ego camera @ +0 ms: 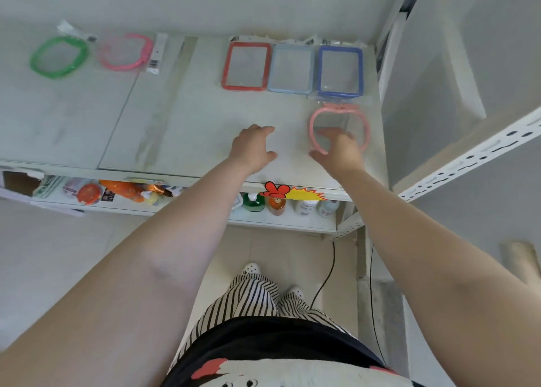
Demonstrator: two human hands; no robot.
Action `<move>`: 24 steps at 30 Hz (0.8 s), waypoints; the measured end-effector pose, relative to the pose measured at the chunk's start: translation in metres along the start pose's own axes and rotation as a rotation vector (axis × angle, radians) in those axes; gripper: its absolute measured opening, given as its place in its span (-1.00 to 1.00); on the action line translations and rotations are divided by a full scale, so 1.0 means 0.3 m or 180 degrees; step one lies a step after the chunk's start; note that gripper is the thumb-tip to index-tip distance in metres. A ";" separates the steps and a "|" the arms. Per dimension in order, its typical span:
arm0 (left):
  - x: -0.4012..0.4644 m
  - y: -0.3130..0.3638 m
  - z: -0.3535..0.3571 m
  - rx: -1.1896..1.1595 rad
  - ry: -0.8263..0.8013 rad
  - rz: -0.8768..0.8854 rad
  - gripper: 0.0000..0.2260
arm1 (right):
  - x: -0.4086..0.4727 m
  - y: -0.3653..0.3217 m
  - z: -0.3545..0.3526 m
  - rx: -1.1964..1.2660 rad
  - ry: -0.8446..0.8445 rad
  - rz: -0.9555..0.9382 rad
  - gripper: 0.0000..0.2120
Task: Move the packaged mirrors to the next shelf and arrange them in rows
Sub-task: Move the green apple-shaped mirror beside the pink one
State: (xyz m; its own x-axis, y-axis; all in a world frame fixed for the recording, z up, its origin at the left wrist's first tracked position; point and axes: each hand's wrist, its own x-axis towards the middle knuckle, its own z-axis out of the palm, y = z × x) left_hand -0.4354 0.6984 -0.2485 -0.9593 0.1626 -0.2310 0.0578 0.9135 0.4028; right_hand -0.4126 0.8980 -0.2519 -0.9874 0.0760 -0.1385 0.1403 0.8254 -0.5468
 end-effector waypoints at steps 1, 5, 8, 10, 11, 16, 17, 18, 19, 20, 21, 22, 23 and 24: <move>-0.033 -0.029 -0.015 0.0065 -0.0011 -0.0020 -0.41 | -0.019 -0.037 0.022 -0.0089 -0.0070 -0.0173 -0.49; -0.143 -0.153 -0.070 0.0202 0.0029 -0.0106 -0.41 | -0.091 -0.173 0.110 -0.0384 -0.0195 -0.0632 -0.51; -0.216 -0.259 -0.112 0.0253 0.0039 -0.0162 -0.41 | -0.141 -0.273 0.170 -0.0537 -0.0276 -0.0775 -0.51; -0.265 -0.341 -0.142 0.0310 0.0047 -0.0173 -0.41 | -0.175 -0.344 0.219 -0.0668 -0.0335 -0.0857 -0.51; -0.292 -0.385 -0.156 0.0323 0.0046 -0.0165 -0.41 | -0.193 -0.381 0.246 -0.0714 -0.0363 -0.0888 -0.51; -0.475 -0.647 -0.210 0.0456 -0.0032 -0.0021 -0.44 | -0.304 -0.586 0.434 -0.0866 -0.0562 -0.0989 -0.52; -0.515 -0.711 -0.221 0.0479 -0.0042 -0.0016 -0.46 | -0.330 -0.632 0.476 -0.0884 -0.0590 -0.1003 -0.52; -0.551 -0.776 -0.235 0.0512 -0.0025 -0.0010 -0.49 | -0.354 -0.678 0.517 -0.0903 -0.0600 -0.1013 -0.52; -0.583 -0.843 -0.253 0.0548 0.0003 -0.0002 -0.53 | -0.374 -0.726 0.557 -0.0932 -0.0609 -0.1016 -0.52; -0.613 -0.907 -0.273 0.0571 0.0018 0.0004 -0.56 | -0.393 -0.771 0.594 -0.0952 -0.0613 -0.1011 -0.52; -0.638 -0.967 -0.294 0.0584 0.0037 -0.0001 -0.57 | -0.407 -0.816 0.627 -0.0949 -0.0608 -0.1007 -0.53; -0.660 -1.024 -0.317 0.0590 0.0056 -0.0018 -0.55 | -0.419 -0.859 0.658 -0.0925 -0.0601 -0.1008 -0.53; -0.677 -1.077 -0.338 0.0590 0.0055 -0.0044 -0.54 | -0.427 -0.901 0.685 -0.0907 -0.0599 -0.1004 -0.54; -0.693 -1.123 -0.359 0.0585 0.0050 -0.0069 -0.54 | -0.432 -0.939 0.709 -0.0900 -0.0599 -0.0984 -0.53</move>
State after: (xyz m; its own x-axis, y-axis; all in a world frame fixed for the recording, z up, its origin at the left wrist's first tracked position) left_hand -0.2851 0.3167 -0.2407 -0.9650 0.1377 -0.2233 0.0854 0.9697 0.2290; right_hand -0.3086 0.5366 -0.2555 -0.9457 -0.2793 -0.1662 -0.2102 0.9156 -0.3428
